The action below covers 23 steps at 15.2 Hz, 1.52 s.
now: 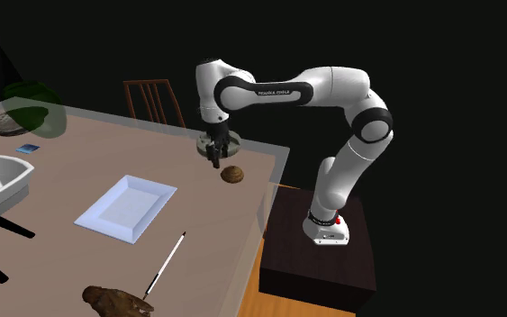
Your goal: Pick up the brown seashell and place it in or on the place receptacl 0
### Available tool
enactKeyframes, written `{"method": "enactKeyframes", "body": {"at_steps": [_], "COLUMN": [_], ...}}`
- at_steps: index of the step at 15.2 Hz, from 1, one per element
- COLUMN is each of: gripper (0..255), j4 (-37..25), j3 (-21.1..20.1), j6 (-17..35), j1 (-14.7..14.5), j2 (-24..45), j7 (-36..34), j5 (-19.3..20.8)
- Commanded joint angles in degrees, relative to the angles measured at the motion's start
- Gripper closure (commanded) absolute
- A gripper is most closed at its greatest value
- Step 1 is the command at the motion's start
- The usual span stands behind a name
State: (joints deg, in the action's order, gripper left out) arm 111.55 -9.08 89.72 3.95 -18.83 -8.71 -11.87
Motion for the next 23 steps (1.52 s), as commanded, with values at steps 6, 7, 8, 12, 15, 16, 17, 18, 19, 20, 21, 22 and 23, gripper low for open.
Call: {"method": "enactKeyframes", "body": {"at_steps": [6,7,8,12,15,16,17,18,19,20,21,22,23], "gripper": [0,0,0,0,0,0,0,255,255,255,255,255,255], "j4": [-2.4,-1.4,-0.3,1.4,1.4,1.4,1.3,1.3,1.3,1.3,1.3,1.3,1.3], "j3": [7.4,7.2,7.1,6.8,6.8,6.8,6.8,6.8,6.8,6.8,6.8,6.8,6.8], "j6": [-13.3,-12.6,-11.9,-10.7,-10.7,-10.7,-10.8,-10.8,-10.8,-10.8,-10.8,-10.8,-10.8], "j1": [-1.7,-1.8,-1.9,-2.0,-2.0,-2.0,-2.0,-2.0,-2.0,-2.0,-2.0,-2.0,-2.0], "j2": [6.5,6.1,5.8,5.2,5.2,5.2,5.2,5.2,5.2,5.2,5.2,5.2,5.2], "j7": [24.3,24.3,24.4,24.4,24.4,24.4,24.4,24.4,24.4,24.4,24.4,24.4,24.4], "j5": [-8.1,-8.2,-8.2,-8.4,-8.4,-8.4,-8.4,-8.4,-8.4,-8.4,-8.4,-8.4,-8.4]}}
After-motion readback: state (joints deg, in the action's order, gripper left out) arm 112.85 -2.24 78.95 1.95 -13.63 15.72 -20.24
